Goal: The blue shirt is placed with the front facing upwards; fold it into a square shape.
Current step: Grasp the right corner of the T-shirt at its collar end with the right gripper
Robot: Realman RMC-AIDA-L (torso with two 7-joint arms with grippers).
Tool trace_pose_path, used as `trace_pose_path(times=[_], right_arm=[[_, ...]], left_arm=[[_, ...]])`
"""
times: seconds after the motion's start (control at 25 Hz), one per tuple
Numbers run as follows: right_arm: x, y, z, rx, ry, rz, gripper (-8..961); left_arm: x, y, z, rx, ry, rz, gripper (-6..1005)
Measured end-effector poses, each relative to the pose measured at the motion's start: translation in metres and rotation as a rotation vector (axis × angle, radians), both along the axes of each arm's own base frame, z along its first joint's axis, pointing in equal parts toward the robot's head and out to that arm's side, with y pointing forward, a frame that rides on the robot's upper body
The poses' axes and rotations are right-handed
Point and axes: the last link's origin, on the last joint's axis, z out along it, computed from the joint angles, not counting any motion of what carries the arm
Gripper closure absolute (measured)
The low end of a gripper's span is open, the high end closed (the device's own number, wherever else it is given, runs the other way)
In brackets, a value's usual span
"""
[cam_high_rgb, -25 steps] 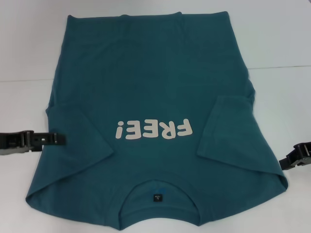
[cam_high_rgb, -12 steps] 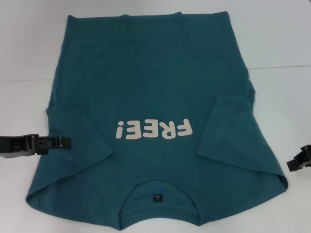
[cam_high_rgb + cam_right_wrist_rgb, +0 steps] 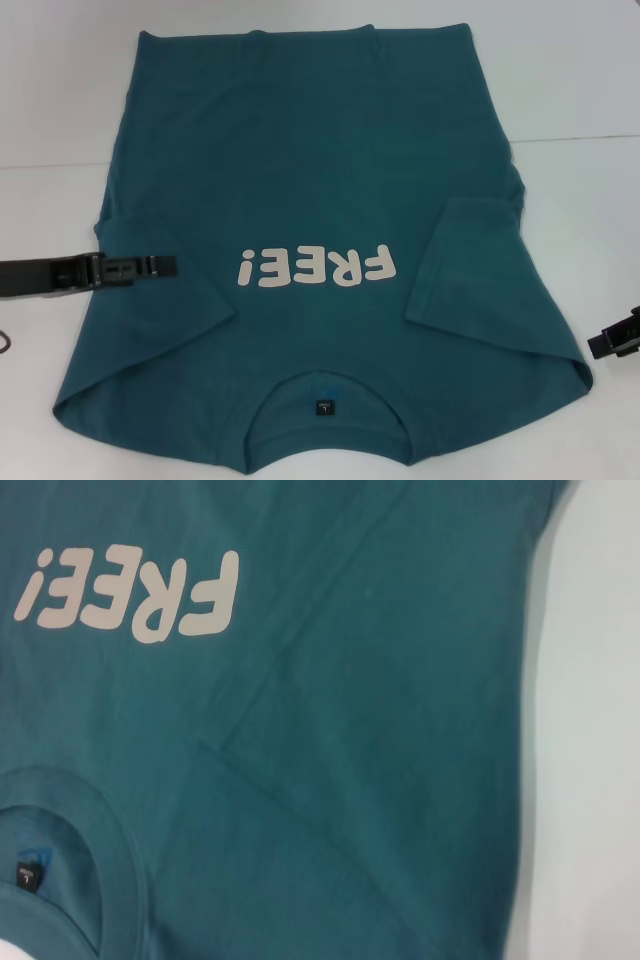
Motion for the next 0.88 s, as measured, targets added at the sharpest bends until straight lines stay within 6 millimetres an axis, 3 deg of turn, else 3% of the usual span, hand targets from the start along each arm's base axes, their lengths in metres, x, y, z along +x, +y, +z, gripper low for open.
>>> trace_pose_path(times=[0.2, 0.44, 0.72, 0.88], right_arm=[[0.0, -0.003, -0.002, -0.016, 0.004, 0.012, 474], [0.004, -0.006, -0.007, -0.037, -0.011, -0.01, 258], [0.005, -0.006, -0.013, -0.035, -0.014, -0.02, 53], [0.003, -0.006, -0.018, -0.036, -0.005, -0.018, 53]], left_arm=[[0.004, 0.001, -0.003, 0.002, -0.02, -0.031, 96], [0.007, 0.004, -0.005, 0.022, -0.031, -0.052, 95], [0.008, 0.008, -0.014, 0.019, -0.044, -0.058, 95], [0.008, 0.009, -0.016, 0.017, -0.044, -0.063, 96]])
